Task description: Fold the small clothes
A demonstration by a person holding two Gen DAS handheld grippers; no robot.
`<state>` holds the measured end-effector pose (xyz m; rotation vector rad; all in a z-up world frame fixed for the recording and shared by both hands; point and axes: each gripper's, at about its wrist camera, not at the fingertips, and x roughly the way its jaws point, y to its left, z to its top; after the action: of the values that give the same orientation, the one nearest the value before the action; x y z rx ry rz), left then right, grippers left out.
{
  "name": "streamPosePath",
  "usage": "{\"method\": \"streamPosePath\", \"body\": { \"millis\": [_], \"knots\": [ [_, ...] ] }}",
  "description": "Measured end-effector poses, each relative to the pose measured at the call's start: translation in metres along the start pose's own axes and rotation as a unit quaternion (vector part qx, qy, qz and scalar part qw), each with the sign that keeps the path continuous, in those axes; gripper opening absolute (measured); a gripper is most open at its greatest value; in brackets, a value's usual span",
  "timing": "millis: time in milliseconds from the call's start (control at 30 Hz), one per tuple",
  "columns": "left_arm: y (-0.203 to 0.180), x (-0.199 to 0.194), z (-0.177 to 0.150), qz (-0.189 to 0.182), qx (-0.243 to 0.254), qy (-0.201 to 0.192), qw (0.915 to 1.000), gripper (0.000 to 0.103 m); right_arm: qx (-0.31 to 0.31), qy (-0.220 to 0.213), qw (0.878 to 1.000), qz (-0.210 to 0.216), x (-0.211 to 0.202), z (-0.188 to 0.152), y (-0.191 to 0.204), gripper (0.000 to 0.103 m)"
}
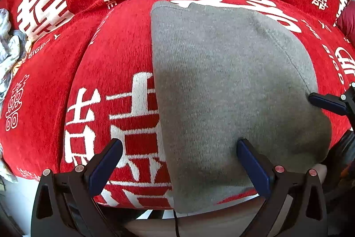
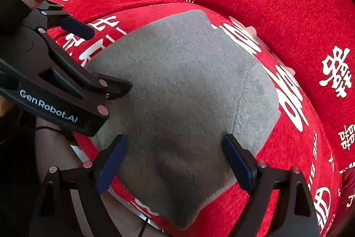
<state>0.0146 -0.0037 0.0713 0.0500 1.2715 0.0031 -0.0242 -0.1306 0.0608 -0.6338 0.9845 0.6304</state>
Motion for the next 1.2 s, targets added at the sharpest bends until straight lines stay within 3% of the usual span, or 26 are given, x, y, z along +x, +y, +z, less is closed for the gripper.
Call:
{"method": "streamPosePath", "body": {
  "millis": [233,367,433,600,833,1200],
  "knots": [
    [-0.007,-0.009,-0.013,0.015,0.013,-0.002,0.9998,0.103,0.03,0.049,0.998,-0.008,-0.01,-0.013,-0.002,0.09],
    [-0.01,-0.02,-0.022,-0.003,0.007,-0.012,0.9999,0.103,0.073,0.075,0.994,-0.011,-0.017,-0.018,-0.01,0.09],
    [-0.011,-0.024,-0.028,-0.014,0.004,-0.018,0.9997,0.103,0.097,0.073,0.992,-0.019,-0.026,-0.021,-0.012,0.09],
    [-0.018,-0.026,-0.037,0.007,-0.002,-0.009,0.9999,0.103,0.174,0.075,0.981,-0.038,-0.042,-0.032,-0.014,0.09],
    [-0.021,-0.03,-0.048,-0.015,-0.019,-0.009,0.9997,0.103,0.24,0.064,0.967,-0.063,-0.048,-0.05,-0.013,0.09],
    [-0.02,-0.041,-0.051,0.039,-0.027,-0.049,0.9977,0.103,0.229,0.022,0.969,-0.088,-0.061,-0.045,-0.008,0.09]
  ]
}}
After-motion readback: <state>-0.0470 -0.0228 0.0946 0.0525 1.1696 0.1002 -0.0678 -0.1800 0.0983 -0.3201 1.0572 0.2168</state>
